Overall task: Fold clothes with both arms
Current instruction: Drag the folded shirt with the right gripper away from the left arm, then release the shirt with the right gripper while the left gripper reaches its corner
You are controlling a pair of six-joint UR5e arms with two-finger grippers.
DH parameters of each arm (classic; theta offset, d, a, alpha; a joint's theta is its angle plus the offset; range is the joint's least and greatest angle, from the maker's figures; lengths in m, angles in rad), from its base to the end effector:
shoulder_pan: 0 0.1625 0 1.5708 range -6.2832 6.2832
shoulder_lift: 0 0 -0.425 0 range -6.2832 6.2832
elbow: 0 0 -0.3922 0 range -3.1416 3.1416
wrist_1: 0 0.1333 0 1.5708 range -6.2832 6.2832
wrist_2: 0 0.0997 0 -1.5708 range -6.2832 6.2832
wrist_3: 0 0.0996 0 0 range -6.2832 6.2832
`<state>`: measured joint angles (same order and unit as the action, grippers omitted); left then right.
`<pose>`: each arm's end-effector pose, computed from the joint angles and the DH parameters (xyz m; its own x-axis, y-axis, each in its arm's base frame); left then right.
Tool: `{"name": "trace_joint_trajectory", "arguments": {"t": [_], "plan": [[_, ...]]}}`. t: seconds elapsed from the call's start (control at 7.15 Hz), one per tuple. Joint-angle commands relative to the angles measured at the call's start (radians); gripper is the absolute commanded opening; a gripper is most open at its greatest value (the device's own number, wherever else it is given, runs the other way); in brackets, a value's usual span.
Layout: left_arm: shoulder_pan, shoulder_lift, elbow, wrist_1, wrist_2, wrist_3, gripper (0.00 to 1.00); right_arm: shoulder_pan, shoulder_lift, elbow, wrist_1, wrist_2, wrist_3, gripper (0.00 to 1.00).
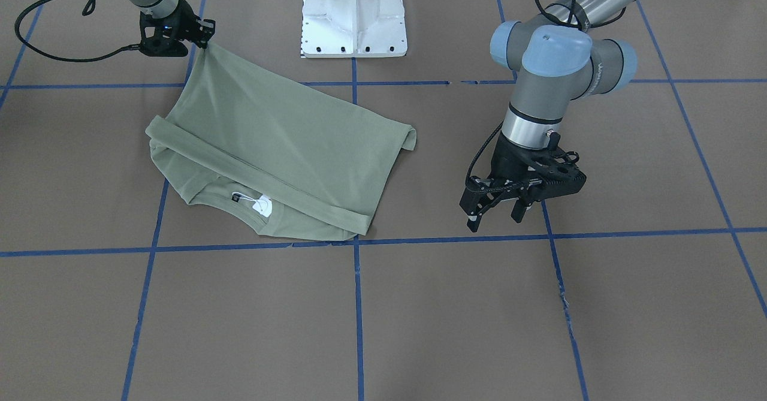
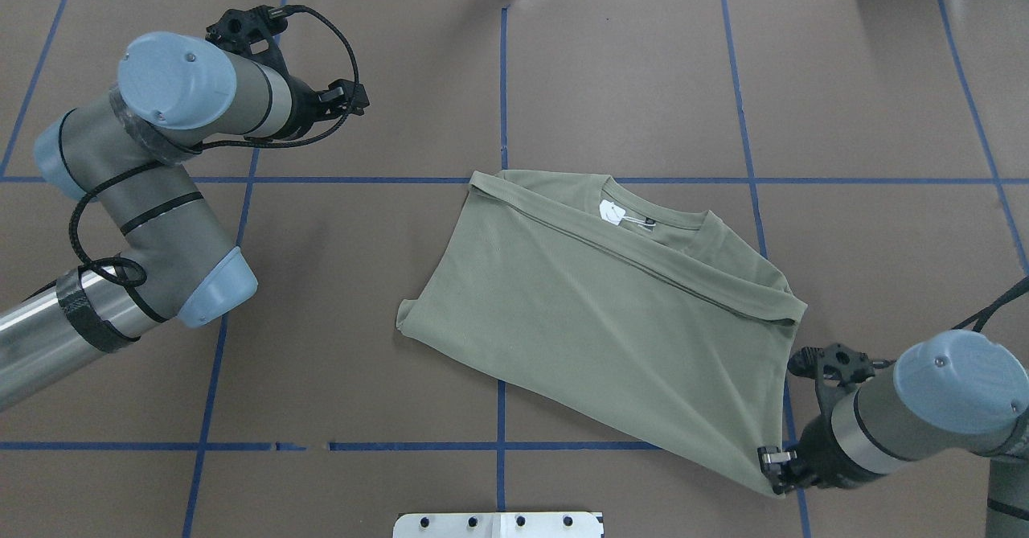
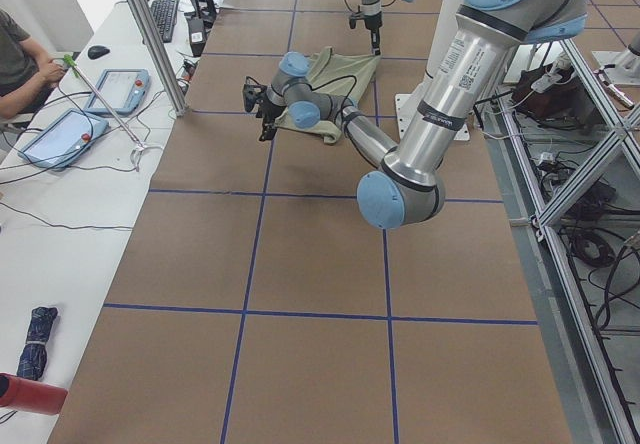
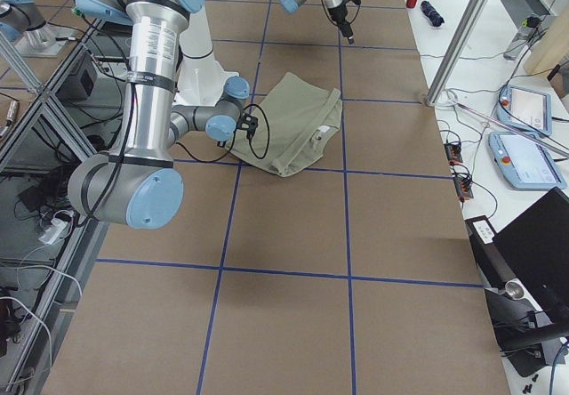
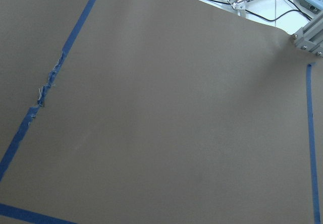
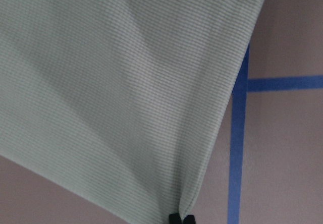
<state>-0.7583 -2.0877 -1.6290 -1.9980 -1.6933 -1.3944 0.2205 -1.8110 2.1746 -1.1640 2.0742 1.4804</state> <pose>0.4076 -0.5529 0.2878 0.4914 -0.2256 -0.8412 0.5298 0.8441 0.0831 -0.3695 -0.1702 0.4290 0.6851 0.0725 0.7248 0.1989 0.9386 -0.2819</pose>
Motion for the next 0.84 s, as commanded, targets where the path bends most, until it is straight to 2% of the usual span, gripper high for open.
{"name": "trace_joint_trajectory", "arguments": {"t": [0.0,0.28,0.56,0.7], "plan": [[0.013,0.003,0.0,-0.001,0.003,0.002,1.0,-0.038,-0.033,0.042,0.007,0.018,0.026,0.99],[0.049,0.003,-0.015,0.001,-0.014,0.002,1.0,0.078,0.027,0.042,0.007,0.021,0.049,1.0],[0.065,0.038,-0.079,0.002,-0.133,-0.009,1.0,0.271,0.135,0.021,0.006,0.018,0.047,1.0],[0.12,0.058,-0.124,0.004,-0.159,-0.067,1.0,0.352,0.198,-0.005,0.006,0.018,0.047,1.0]]}}
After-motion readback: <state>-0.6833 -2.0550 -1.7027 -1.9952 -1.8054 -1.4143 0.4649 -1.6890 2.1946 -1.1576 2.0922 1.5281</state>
